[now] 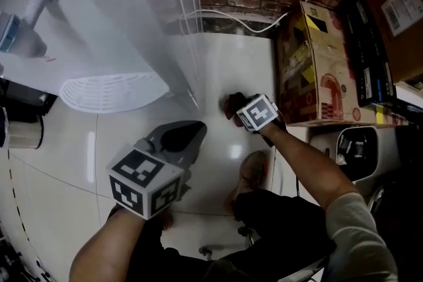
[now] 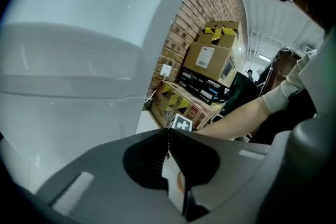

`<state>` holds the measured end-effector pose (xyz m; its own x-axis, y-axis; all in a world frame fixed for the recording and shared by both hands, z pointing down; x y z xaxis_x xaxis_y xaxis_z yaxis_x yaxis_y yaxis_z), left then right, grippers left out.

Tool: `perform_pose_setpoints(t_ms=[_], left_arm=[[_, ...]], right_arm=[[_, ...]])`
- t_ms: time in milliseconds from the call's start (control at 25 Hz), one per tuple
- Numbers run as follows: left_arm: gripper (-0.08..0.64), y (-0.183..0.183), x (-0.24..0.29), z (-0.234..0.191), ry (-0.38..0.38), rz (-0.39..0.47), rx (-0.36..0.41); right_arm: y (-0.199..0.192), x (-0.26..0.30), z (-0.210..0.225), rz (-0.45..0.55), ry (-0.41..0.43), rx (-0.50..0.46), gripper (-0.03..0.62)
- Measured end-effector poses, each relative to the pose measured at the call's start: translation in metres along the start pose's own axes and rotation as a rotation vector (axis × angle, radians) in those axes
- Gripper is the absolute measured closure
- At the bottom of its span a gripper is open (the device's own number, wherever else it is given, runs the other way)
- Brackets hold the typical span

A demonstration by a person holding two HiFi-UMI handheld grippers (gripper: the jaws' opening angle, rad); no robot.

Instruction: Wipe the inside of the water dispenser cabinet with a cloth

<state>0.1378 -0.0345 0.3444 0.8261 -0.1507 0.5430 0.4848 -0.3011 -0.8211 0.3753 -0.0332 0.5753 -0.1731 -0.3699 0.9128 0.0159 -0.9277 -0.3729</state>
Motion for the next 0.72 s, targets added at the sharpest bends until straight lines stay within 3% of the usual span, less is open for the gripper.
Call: perform_pose_setpoints(t_ms=[160,320,480,720], left_arm=[[0.56,0.001,-0.004,0.008,-0.026,-0.001,0.037],[0.56,0.005,-0.009,0.01,-0.015,0.017,0.07],[0.56,0.02,-0.028,0.017,0.021,0.084,0.107],[0.56,0.061,-0.072,0.041,0.141,0.246,0.193]], right_arm=[[-0.008,0.014,-0.008,-0.054,0.014,0.007,0.401],[-0.007,-0.009,-0.014,-0.03,0.024,0.011,0.391],[0.017,-0.079,-0.029,0.114,0.05,0.035,0.442],[0.054,-0.24,-0.062,0.448,0.02,-0.004,0.542]])
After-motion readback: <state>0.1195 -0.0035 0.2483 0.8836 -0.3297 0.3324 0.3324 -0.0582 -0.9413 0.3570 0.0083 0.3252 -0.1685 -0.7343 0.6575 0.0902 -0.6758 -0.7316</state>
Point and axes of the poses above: the fingertips, and each gripper's own axes: x forward along the fingers, z to its right, y out of its top, the point moved 10 cm from there along -x, backward along the fingers, and after that the axes turned 14 degrees about x, right-handed, at the moved point
